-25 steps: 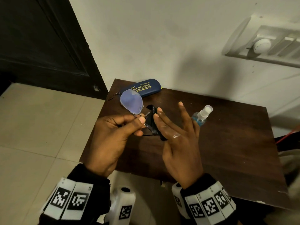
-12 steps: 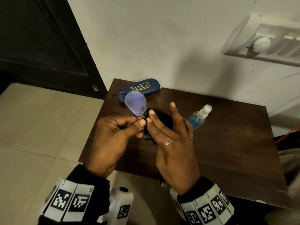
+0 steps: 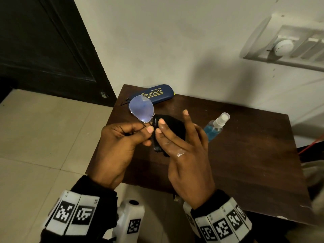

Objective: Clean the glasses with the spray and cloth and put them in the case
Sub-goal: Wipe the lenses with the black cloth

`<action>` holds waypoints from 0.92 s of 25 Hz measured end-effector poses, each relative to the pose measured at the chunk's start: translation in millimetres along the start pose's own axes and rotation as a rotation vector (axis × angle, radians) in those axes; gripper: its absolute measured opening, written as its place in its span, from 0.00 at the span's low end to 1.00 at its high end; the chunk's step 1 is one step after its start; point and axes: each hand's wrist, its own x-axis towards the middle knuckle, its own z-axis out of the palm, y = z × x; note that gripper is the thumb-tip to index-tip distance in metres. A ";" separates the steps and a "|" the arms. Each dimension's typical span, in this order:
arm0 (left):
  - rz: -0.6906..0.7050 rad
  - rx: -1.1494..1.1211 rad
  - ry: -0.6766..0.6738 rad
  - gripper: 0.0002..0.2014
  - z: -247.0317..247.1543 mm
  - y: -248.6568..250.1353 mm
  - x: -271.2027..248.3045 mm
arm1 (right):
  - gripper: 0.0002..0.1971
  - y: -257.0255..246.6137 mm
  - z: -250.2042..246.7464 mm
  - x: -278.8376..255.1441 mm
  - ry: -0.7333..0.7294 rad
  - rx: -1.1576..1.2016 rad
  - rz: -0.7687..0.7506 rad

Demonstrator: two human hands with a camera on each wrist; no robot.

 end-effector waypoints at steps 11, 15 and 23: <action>-0.087 -0.154 0.087 0.09 -4.0 1.6 3.4 | 0.26 -2.1 1.9 -1.2 -0.002 0.033 -0.046; -0.077 -0.152 0.117 0.12 -2.8 3.8 3.8 | 0.27 7.4 2.1 0.6 0.043 -0.004 0.084; -0.082 -0.226 0.143 0.10 -6.4 2.4 6.7 | 0.28 4.4 4.7 -0.2 0.025 0.009 0.081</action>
